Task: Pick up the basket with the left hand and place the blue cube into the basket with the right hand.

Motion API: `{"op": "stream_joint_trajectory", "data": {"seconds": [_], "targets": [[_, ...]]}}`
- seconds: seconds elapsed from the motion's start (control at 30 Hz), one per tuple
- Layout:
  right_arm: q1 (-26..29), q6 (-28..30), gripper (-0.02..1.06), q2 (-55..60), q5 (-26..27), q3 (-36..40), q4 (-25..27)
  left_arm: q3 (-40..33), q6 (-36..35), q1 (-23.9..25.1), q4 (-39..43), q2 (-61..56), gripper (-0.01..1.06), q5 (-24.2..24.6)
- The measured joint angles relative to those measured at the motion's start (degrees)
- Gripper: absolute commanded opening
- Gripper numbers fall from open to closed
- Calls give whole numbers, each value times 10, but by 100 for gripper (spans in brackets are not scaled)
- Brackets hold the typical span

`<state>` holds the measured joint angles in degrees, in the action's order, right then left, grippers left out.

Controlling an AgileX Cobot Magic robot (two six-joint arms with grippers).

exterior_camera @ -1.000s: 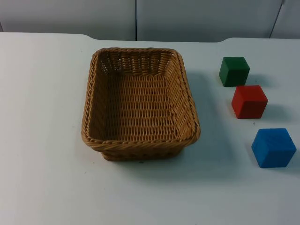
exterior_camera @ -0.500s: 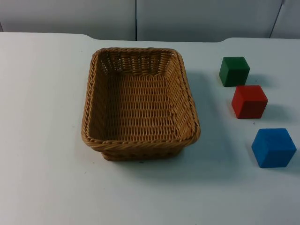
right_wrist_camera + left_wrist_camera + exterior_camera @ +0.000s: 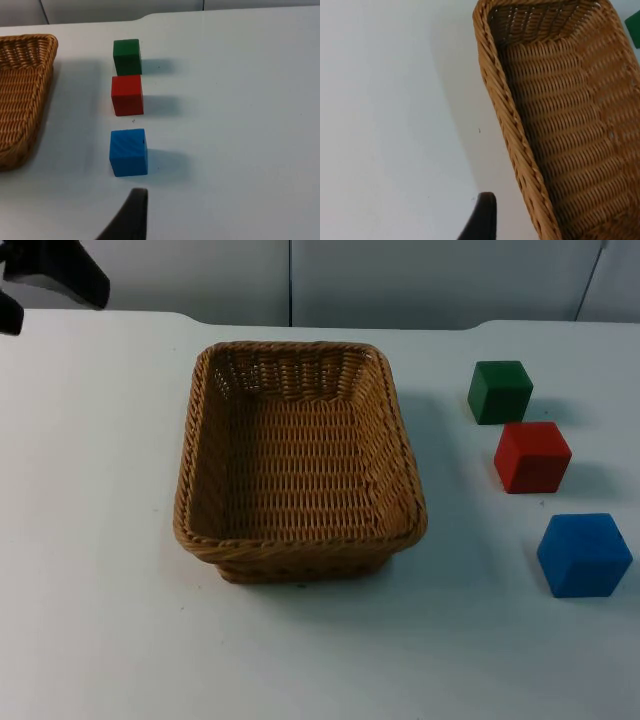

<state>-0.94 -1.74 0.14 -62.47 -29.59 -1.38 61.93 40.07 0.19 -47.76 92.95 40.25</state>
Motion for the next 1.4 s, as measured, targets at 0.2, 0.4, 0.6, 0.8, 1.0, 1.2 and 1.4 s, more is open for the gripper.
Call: {"op": "stream_joint_trajectory", "data": {"seconds": [0.2, 0.4, 0.6, 0.8, 1.0, 1.2, 1.4], "targets": [[0, 0, 104, 0, 0, 0, 0, 39, 0, -6, -4, 58, 78, 0], [0, 0, 104, 0, 0, 0, 0, 91, 1, -46, -6, 141, 78, 0], [0, 0, 104, 0, 0, 0, 0, 141, 1, -82, -8, 221, 78, -7], [0, 0, 104, 0, 0, 0, 0, 166, 1, -89, -12, 275, 78, -33], [0, 0, 104, 0, 0, 0, 0, 187, 0, -91, -26, 315, 78, -40], [0, 0, 104, 0, 0, 0, 0, 206, 0, -107, -34, 356, 78, -42], [0, 0, 104, 0, 0, 0, 0, 210, 0, -108, -40, 373, 56, -42]]}}
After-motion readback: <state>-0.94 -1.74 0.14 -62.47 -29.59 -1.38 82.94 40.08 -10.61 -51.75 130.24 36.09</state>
